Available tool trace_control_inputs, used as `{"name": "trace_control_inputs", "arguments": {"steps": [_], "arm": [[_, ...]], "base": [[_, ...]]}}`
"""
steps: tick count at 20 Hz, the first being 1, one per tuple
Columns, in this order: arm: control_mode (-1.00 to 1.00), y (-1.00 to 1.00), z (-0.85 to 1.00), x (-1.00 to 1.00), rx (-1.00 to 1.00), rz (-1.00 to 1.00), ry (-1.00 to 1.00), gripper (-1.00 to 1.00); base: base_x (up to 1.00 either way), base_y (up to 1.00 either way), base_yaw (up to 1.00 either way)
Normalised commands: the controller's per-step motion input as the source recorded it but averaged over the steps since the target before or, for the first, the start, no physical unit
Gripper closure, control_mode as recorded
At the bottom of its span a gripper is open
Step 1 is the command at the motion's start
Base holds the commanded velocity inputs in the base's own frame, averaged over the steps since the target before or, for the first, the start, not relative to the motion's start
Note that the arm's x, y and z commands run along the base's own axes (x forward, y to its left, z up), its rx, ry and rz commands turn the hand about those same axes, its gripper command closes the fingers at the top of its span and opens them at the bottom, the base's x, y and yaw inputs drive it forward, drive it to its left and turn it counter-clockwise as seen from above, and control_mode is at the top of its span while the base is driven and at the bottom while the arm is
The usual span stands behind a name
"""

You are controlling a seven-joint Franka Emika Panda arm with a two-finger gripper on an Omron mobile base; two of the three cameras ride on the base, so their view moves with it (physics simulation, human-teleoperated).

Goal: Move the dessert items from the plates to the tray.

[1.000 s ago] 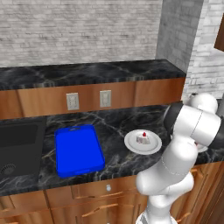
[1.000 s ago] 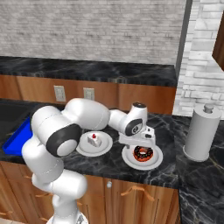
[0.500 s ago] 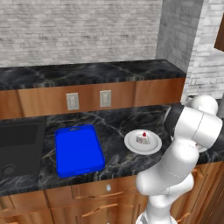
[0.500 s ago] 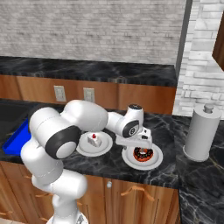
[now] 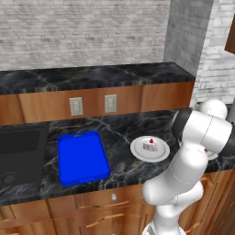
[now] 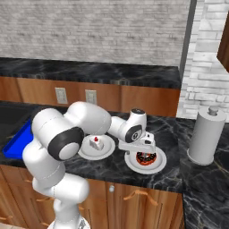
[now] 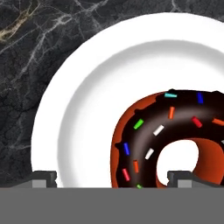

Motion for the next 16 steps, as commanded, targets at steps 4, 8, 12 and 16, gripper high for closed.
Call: {"name": "trace_control_inputs", "arguments": {"steps": [4,8,12,16], "arm": [[-1.0,0.0,-0.03,0.08,0.0,0.0,0.01,-1.0],[-1.0,-0.03,0.0,0.19,0.0,0.0,0.0,-1.0],[-1.0,-0.06,-0.03,0.18,0.0,0.0,0.0,-1.0],[-1.0,-0.17,-0.1,0.1,0.0,0.0,0.0,-1.0]], "base": [[0.0,0.0,0.0],[0.0,0.0,0.0],[0.0,0.0,0.0],[0.0,0.0,0.0]]}}
